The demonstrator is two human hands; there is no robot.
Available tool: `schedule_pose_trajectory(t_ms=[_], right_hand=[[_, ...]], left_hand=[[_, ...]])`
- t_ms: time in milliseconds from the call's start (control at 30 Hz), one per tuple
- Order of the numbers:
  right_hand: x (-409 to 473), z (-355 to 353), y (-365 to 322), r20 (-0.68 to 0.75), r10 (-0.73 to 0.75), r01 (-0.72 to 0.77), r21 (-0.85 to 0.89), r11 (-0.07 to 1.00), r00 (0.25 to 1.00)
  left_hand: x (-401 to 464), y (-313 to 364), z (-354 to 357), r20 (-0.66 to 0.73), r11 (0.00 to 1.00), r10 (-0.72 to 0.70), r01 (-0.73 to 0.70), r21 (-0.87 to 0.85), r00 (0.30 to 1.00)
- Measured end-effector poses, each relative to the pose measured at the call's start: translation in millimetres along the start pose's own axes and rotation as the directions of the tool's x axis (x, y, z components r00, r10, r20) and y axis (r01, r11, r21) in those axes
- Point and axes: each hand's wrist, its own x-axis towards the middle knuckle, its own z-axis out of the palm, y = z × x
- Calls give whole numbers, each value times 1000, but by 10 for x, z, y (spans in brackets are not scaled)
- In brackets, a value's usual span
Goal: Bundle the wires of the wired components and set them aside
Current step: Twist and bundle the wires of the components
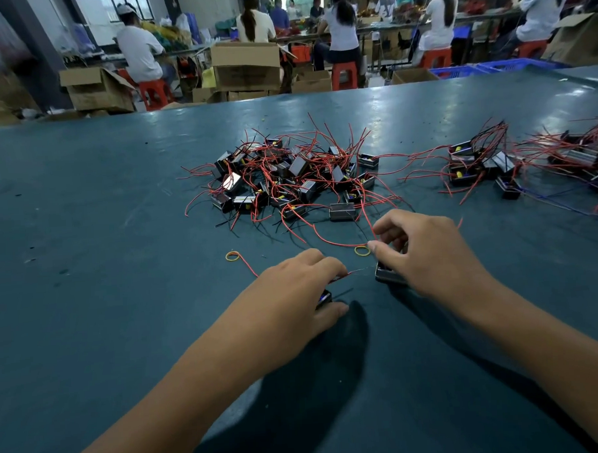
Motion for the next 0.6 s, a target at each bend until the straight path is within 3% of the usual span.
schedule_pose_trajectory(t_ms=[100, 200, 233, 300, 400, 467, 600], right_hand=[[-9, 9, -23, -10, -11, 11, 68, 998, 1000], [-16, 25, -46, -15, -8, 10, 103, 995, 1000], [-16, 31, -48, -15, -5, 7, 109, 994, 1000], [-17, 42, -47, -11, 3, -2, 114, 993, 1000], [-26, 51, -48, -14, 5, -4, 118, 993, 1000], [-30, 54, -51, -20, -2, 4, 133, 991, 1000], [-28, 61, -47, -2, -21, 21, 146, 989, 1000]], left_hand=[[-35, -23, -66, 57, 1000, 14, -13, -26, 998], [-121, -92, -251, 150, 986, 43, -17, -168, 988], [-145, -107, -307, 117, 974, 38, -11, -228, 992], [-159, -101, -378, -77, 926, 5, -34, -376, 997], [-136, 55, -400, -326, 782, -26, -184, -596, 945], [-105, 152, -302, -376, 794, -41, -198, -575, 926], [-29, 275, 5, -378, 870, -149, -61, -490, 914]])
